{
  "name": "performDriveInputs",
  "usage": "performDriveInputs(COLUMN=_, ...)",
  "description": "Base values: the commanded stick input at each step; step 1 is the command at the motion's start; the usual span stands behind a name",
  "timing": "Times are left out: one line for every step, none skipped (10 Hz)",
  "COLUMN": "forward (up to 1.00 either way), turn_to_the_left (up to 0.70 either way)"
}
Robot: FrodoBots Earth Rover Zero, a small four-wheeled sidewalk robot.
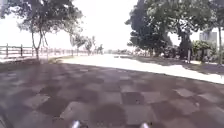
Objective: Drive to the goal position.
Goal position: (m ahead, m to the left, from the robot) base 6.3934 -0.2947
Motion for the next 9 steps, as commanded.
performDriveInputs(forward=1.0, turn_to_the_left=0.0)
performDriveInputs(forward=1.0, turn_to_the_left=0.0)
performDriveInputs(forward=1.0, turn_to_the_left=0.0)
performDriveInputs(forward=1.0, turn_to_the_left=0.0)
performDriveInputs(forward=1.0, turn_to_the_left=0.0)
performDriveInputs(forward=1.0, turn_to_the_left=0.0)
performDriveInputs(forward=1.0, turn_to_the_left=-0.05)
performDriveInputs(forward=1.0, turn_to_the_left=-0.18)
performDriveInputs(forward=1.0, turn_to_the_left=-0.4)
